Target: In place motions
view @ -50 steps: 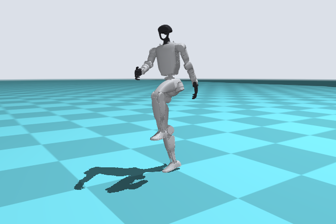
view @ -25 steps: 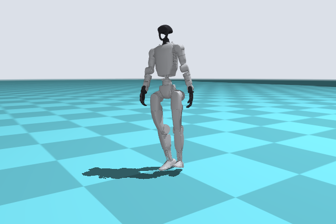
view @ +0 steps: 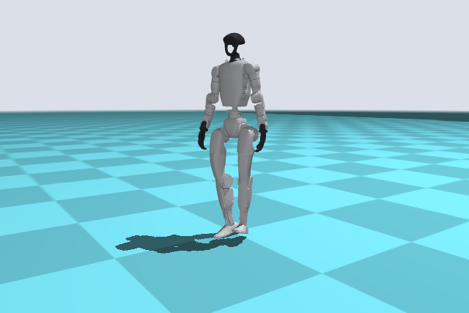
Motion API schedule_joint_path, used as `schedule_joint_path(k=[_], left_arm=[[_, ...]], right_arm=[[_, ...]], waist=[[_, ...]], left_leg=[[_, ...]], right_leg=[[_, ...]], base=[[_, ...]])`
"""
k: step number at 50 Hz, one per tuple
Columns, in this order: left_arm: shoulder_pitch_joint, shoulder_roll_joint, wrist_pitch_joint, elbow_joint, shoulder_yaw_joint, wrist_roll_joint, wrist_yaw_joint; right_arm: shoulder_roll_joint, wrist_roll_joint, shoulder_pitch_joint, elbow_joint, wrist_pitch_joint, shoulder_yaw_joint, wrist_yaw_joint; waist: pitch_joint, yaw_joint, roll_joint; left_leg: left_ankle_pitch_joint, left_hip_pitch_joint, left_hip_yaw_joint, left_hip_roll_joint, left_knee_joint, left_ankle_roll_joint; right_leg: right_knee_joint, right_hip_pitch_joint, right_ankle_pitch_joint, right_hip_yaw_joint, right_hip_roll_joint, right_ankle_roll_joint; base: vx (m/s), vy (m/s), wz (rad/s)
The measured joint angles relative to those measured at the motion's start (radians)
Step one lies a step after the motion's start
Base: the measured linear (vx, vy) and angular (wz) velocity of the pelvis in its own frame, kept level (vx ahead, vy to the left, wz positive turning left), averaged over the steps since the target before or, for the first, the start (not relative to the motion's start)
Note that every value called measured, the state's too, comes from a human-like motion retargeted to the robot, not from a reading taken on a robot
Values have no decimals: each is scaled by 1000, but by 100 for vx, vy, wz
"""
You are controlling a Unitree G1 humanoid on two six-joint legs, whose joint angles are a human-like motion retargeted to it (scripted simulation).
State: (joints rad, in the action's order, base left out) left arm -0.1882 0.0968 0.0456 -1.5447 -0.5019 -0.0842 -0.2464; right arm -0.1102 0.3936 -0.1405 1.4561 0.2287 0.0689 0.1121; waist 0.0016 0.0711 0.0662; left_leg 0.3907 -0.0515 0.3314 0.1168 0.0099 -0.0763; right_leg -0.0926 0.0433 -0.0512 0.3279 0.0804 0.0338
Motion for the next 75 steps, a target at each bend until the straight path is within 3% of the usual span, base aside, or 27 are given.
schedule_joint_path(k=[5, 7, 10, 11, 17, 20, 23, 27, 30, 36, 38, 41, 42, 43, 45, 47, 50, 52, 55, 59, 67, 75], left_arm=[[85, -51, -13, 103, -42, 185, 31], [150, -52, -16, 148, -32, 261, 52], [269, -40, -30, 221, 9, 331, 93], [323, -25, -38, 240, 27, 354, 99], [687, 89, -54, 281, -72, 327, 110], [839, 157, -74, 283, -74, 334, 130], [939, 219, -99, 304, -61, 319, 164], [985, 260, -123, 337, -56, 254, 206], [975, 268, -139, 364, -40, 224, 223], [823, 199, -146, 424, 24, 197, 209], [716, 142, -157, 449, 48, 179, 196], [546, 54, -153, 447, 84, 169, 179], [498, 29, -146, 434, 93, 174, 167], [460, 7, -135, 416, 102, 184, 148], [387, -28, -104, 379, 100, 203, 96], [315, -43, -82, 354, 73, 184, 34], [180, -81, -91, 323, 79, 121, 36], [105, -108, -128, 328, 74, 136, 100], [53, -129, -170, 306, 25, 205, 146], [64, -125, -155, 169, -68, 179, 145], [4, -54, -47, -42, -3, 57, 120], [-40, -80, -36, -17, -14, -66, 80]], right_arm=[[-53, 92, 65, 75, -14, 40, -22], [-80, 133, 107, 104, -23, 58, -31], [-125, 178, 180, 142, -27, 91, -60], [-140, 189, 203, 154, -31, 106, -75], [-226, 162, 292, 244, -81, 190, -105], [-257, 113, 356, 244, -105, 248, -102], [-279, 86, 398, 244, -109, 298, -120], [-302, 55, 432, 244, -111, 333, -134], [-300, 32, 416, 244, -114, 335, -135], [-242, 17, 350, 239, -97, 293, -111], [-215, 12, 318, 233, -96, 258, -97], [-171, 26, 285, 196, -97, 203, -70], [-156, 37, 273, 176, -97, 187, -62], [-141, 49, 259, 151, -93, 174, -57], [-110, 67, 226, 102, -79, 135, -47], [-80, 75, 200, 60, -71, 97, -25], [-45, 92, 160, -4, -61, 87, 25], [-28, 87, 129, -65, -44, 61, 51], [-16, 67, 81, -173, -18, -12, 86], [-10, 23, 54, -218, -1, -60, 97], [-61, 88, 123, -2, -43, 9, 41], [-126, 161, 169, 233, -132, 6, -83]], waist=[[-4, 45, -12], [-2, 64, -36], [17, 77, -64], [35, 102, -70], [122, 311, -68], [163, 418, -66], [204, 482, -69], [206, 499, -83], [201, 476, -81], [156, 352, -96], [143, 285, -107], [106, 206, -117], [89, 192, -111], [70, 188, -100], [40, 147, -68], [22, 66, -40], [-33, -45, -44], [-36, -45, -37], [15, 18, -35], [41, 101, -40], [7, -9, -15], [17, 14, -31]], left_leg=[[7, -14, -35, -7, 4, -12], [10, -10, -54, -33, 17, -14], [13, -11, -58, -68, 33, -16], [11, -18, -70, -74, 36, -18], [4, -27, -97, -49, 65, -69], [-4, -13, -143, -46, 105, -96], [-3, -5, -164, -69, 147, -105], [0, -2, -156, -82, 161, -107], [-2, -17, -127, -71, 138, -103], [-11, -50, -39, -56, 64, -72], [-3, -71, 2, -58, 48, -59], [9, -85, 37, -46, 38, -44], [13, -81, 42, -29, 38, -41], [17, -66, 40, -5, 42, -41], [26, -58, 74, 46, 35, -39], [26, -66, 120, 74, 13, -29], [11, -27, 155, 60, -1, -13], [8, -12, 172, 46, -1, -2], [-1, -13, 170, 40, 1, 3], [-12, -14, 150, 28, 3, 8], [-15, -6, 121, 24, 19, 25], [-11, 6, 106, 9, 45, 37]], right_leg=[[-124, -31, -12, 21, 9, -32], [-253, -91, -115, 28, 15, -51], [-531, -244, -365, 11, 47, -101], [-637, -310, -379, -17, 42, -122], [-1266, -717, -189, 35, 267, -282], [-1419, -881, -119, 49, 321, -289], [-1459, -996, -80, 80, 287, -289], [-1423, -1056, -65, 113, 228, -289], [-1374, -995, -64, 99, 209, -289], [-1159, -634, -109, 72, 188, -253], [-978, -457, -155, 52, 118, -219], [-578, -177, -263, -75, -23, -119], [-433, -90, -256, -113, -46, -76], [-297, -14, -160, -114, -42, -15], [-104, 89, 42, -65, -31, -22], [-21, 88, 41, -114, -21, -44], [39, 43, -28, -133, 1, 14], [52, 29, -34, -79, -4, 4], [51, 31, -32, -112, -20, -12], [52, 43, -23, -72, -20, -11], [63, 55, -13, -45, -23, -23], [67, 67, -1, -25, -27, -29]], base=[[6, 11, 22], [3, 15, 30], [-3, 15, 26], [-10, 16, 59], [-14, 24, 83], [-5, 24, 111], [-1, 9, 54], [6, -5, -21], [-2, -5, -58], [4, -10, -72], [9, -10, -95], [11, -13, -79], [6, -11, -14], [1, -12, -14], [-5, -14, -71], [2, -19, -145], [8, -23, -56], [-9, -23, 9], [-24, -12, 23], [-21, -6, 57], [6, -10, 25], [-4, 0, 15]])
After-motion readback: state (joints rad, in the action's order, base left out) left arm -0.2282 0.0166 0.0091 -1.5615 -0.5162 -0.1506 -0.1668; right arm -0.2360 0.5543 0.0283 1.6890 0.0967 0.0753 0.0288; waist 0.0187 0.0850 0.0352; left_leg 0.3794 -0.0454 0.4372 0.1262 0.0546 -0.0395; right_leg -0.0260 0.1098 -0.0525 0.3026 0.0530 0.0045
